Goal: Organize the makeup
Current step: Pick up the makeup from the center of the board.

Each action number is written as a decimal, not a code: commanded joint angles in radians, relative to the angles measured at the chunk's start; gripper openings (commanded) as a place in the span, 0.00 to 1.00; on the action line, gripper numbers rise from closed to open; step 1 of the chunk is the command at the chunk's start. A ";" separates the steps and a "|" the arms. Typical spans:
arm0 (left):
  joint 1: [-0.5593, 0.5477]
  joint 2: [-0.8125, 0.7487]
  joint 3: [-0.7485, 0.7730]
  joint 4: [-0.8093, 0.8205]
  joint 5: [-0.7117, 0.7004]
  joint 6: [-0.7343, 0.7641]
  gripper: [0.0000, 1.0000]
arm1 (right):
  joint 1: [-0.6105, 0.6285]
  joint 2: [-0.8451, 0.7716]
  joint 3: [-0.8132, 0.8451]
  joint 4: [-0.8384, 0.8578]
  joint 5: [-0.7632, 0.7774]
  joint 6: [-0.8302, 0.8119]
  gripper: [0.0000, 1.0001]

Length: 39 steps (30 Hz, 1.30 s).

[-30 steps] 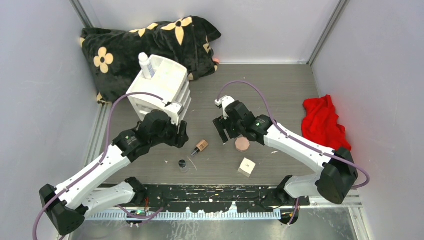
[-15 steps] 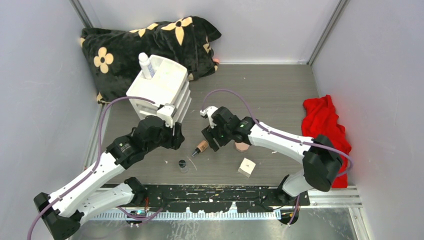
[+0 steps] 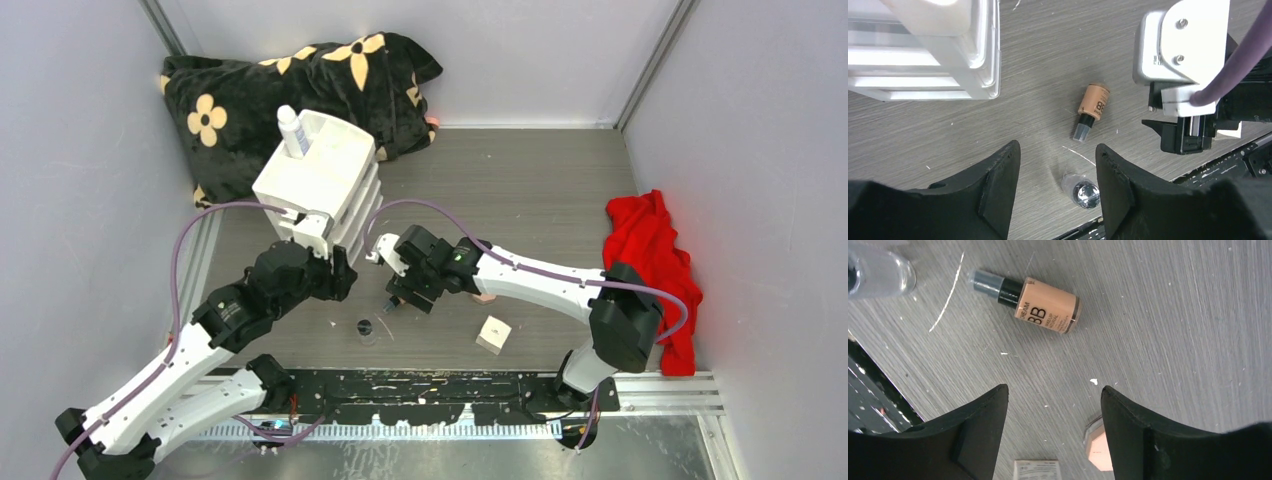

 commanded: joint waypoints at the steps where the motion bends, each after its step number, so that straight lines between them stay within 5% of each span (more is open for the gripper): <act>1: -0.002 -0.050 0.003 0.001 -0.072 -0.034 0.57 | -0.001 -0.015 0.024 0.009 -0.092 -0.186 0.72; 9: -0.001 -0.118 0.017 -0.071 -0.156 -0.062 0.56 | -0.001 0.088 0.092 0.052 -0.233 -0.285 0.68; 39: -0.002 -0.204 -0.023 -0.093 -0.236 -0.078 0.55 | 0.074 0.350 0.199 0.039 -0.286 -0.324 0.65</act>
